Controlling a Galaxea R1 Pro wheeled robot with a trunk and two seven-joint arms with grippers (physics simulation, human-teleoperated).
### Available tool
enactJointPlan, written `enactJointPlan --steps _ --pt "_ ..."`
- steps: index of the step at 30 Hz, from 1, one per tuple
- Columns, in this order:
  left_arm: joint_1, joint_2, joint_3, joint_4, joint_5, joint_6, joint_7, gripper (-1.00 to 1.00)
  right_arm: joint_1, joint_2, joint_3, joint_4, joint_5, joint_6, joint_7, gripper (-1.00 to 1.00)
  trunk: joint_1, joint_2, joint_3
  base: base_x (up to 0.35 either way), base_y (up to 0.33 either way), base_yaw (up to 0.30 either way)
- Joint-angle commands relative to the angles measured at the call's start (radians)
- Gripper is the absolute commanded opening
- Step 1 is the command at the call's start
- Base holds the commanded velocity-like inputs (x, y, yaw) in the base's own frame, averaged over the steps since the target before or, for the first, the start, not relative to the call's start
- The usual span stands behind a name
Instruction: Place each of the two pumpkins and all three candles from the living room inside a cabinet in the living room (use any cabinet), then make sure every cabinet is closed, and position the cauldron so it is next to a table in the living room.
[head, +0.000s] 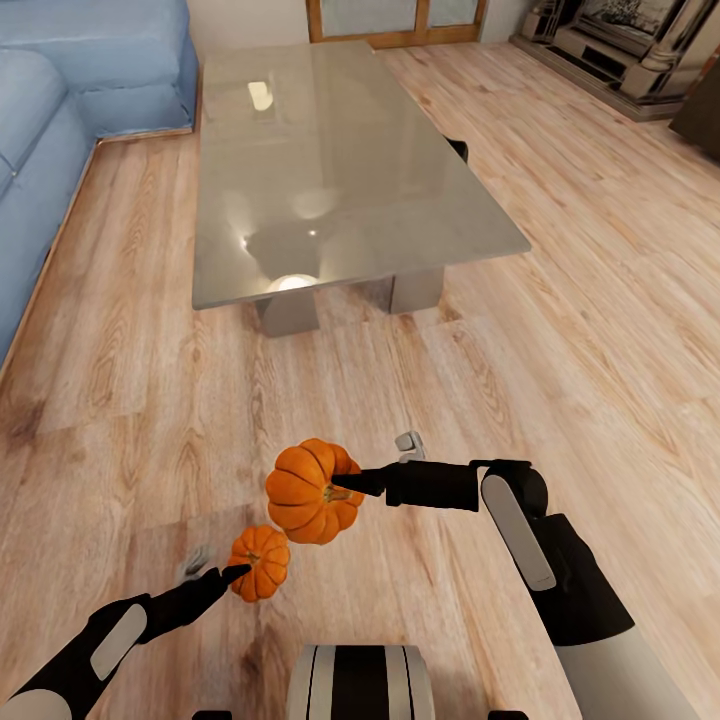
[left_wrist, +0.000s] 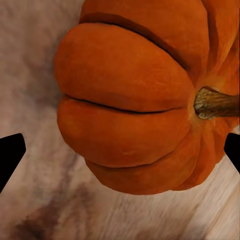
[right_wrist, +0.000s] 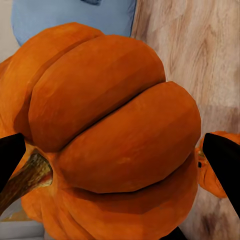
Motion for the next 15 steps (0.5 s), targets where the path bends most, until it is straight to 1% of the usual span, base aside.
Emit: enactJointPlan --steps 1,6,9,15 --pt "0.0 0.001 -0.004 0.0 0.008 0.004 0.001 1.0 -0.001 0.0 0.0 0.0 0.002 0.003 0.004 -1.0 0.0 0.0 -0.001 0.065 0.0 0.0" --pt "0.0 0.0 -0.004 0.0 0.008 0.004 0.002 1.0 -0.001 0.0 0.0 -0.001 0.002 0.003 0.004 -1.0 0.0 0.0 -0.001 0.029 0.0 0.0" --pt "0.0 0.0 -0.004 0.0 0.008 0.004 0.002 1.0 -0.001 0.0 0.0 -0.001 0.001 0.003 0.005 -1.0 0.0 0.0 -0.001 0.128 -0.004 0.0" --pt "0.0 0.0 -0.004 0.0 0.009 0.004 0.002 1.0 -0.001 0.0 -0.001 0.001 0.003 0.003 0.027 -1.0 0.0 0.0 -0.001 0.051 -0.006 0.0"
